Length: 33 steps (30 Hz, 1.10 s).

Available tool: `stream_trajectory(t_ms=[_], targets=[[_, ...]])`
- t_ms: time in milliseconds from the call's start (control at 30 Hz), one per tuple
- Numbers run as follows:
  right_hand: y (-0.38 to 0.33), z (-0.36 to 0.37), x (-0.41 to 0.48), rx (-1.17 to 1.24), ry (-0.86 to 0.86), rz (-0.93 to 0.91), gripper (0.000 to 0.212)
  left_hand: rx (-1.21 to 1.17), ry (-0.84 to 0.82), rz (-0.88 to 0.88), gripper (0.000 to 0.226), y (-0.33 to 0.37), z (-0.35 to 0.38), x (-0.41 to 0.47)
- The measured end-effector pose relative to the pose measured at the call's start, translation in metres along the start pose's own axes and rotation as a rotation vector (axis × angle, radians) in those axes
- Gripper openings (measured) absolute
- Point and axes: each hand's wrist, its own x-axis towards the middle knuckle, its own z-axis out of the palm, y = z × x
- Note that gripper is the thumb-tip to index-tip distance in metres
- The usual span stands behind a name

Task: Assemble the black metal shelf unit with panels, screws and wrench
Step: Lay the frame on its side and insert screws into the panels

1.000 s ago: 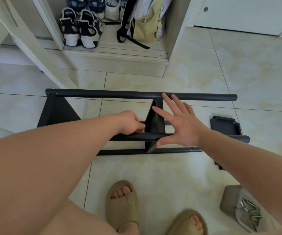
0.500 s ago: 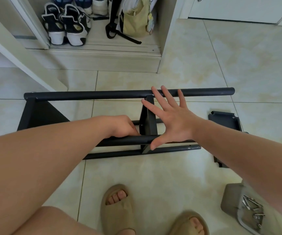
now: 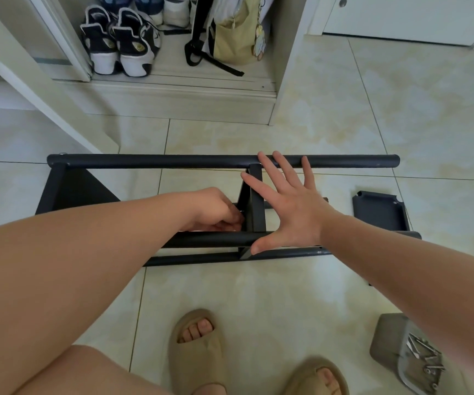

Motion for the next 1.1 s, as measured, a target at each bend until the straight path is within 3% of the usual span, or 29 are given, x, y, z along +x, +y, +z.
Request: stream_trajectory(t_ms=[367,1100], targets=[[-0.001,0.002,-0.001,-0.001,0.016,0.016,0.143,-0.080,-0.120,0.064,0.014,0.000,0.011,0.014],[-0.002,0.001,-0.002,0.001,0.035,0.018,0.139,-0.056,-0.130,0.090,0.014,0.000,0.012,0.013]])
